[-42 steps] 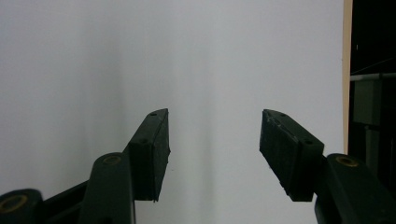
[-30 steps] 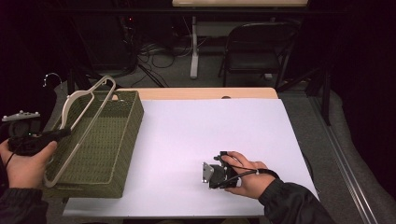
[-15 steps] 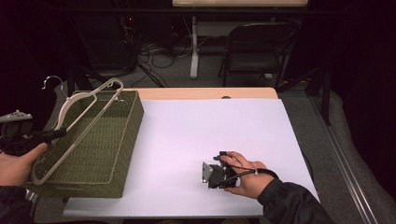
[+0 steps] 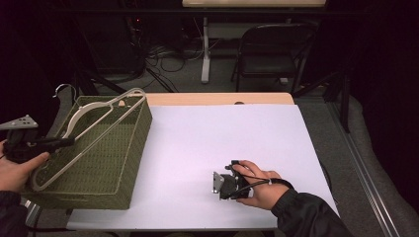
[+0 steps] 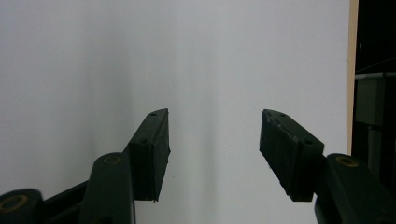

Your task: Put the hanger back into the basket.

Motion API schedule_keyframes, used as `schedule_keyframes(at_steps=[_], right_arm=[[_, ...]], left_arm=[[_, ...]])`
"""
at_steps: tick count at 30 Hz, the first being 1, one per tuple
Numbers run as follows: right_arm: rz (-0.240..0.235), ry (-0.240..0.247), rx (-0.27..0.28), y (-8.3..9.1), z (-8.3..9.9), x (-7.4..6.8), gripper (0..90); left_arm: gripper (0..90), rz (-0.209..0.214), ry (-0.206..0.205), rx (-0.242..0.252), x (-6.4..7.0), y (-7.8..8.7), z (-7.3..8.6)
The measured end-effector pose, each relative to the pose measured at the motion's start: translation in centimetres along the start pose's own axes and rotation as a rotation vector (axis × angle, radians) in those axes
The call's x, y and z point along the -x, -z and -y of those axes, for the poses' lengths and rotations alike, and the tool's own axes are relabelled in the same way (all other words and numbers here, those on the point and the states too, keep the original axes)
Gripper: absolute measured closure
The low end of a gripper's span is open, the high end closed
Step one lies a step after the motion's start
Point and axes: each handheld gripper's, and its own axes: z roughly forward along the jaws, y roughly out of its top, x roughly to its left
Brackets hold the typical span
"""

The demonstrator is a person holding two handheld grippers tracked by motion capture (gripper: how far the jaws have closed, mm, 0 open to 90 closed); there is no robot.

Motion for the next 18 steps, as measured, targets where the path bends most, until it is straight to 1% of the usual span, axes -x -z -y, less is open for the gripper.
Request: schedule_keyframes(at_steps=[1,3,4,5,6,7,8,10,11,12,13,14,15,18], right_arm=[[0.001,0.006,0.003,0.0,0.0,0.0,42.8],[0.005,0.002,0.000,0.1,0.1,0.0,42.8],[0.002,0.000,0.009,0.0,0.1,0.0,42.8],[0.001,0.005,0.009,0.0,0.2,0.0,42.8],[0.000,-0.003,0.003,0.0,0.3,0.0,42.8],[0.000,-0.005,0.003,0.0,0.4,0.0,42.8],[0.001,-0.008,-0.001,0.0,0.5,0.0,42.8],[0.001,-0.018,-0.006,-0.1,0.6,0.0,42.8],[0.000,-0.013,-0.004,-0.1,0.6,0.0,42.8],[-0.003,-0.015,0.000,-0.2,0.6,0.0,42.8],[-0.003,-0.015,0.001,-0.3,0.6,0.0,42.8],[-0.001,-0.010,-0.001,-0.3,0.6,0.0,42.8],[-0.004,-0.020,-0.001,-0.3,0.6,-0.1,42.8],[-0.003,-0.007,-0.002,-0.4,0.5,-0.1,42.8]], left_arm=[[87.0,0.005,-0.001,0.001,-0.2,-0.1,0.1],[87.0,0.012,-0.005,-0.001,-0.7,-0.1,0.3],[87.0,0.011,-0.008,-0.003,-0.9,-0.1,0.5],[87.0,0.008,-0.008,-0.007,-1.0,-0.1,0.6],[87.0,-0.005,-0.009,-0.018,-1.1,-0.1,0.8],[87.0,-0.022,-0.016,-0.043,-1.2,-0.2,1.0],[87.0,-0.027,-0.024,-0.058,-1.3,-0.3,1.3],[87.0,-0.024,-0.014,-0.057,-1.5,-0.7,1.9],[86.9,-0.027,-0.016,-0.065,-1.6,-1.0,2.2],[87.0,-0.037,-0.024,-0.075,-1.5,-1.3,2.5],[86.9,-0.059,-0.043,-0.090,-1.5,-1.8,2.8],[86.9,-0.066,-0.045,-0.102,-1.4,-2.1,3.0],[86.9,-0.077,-0.061,-0.119,-1.4,-2.7,3.4],[86.8,-0.095,-0.112,-0.171,-0.9,-4.0,4.2]])
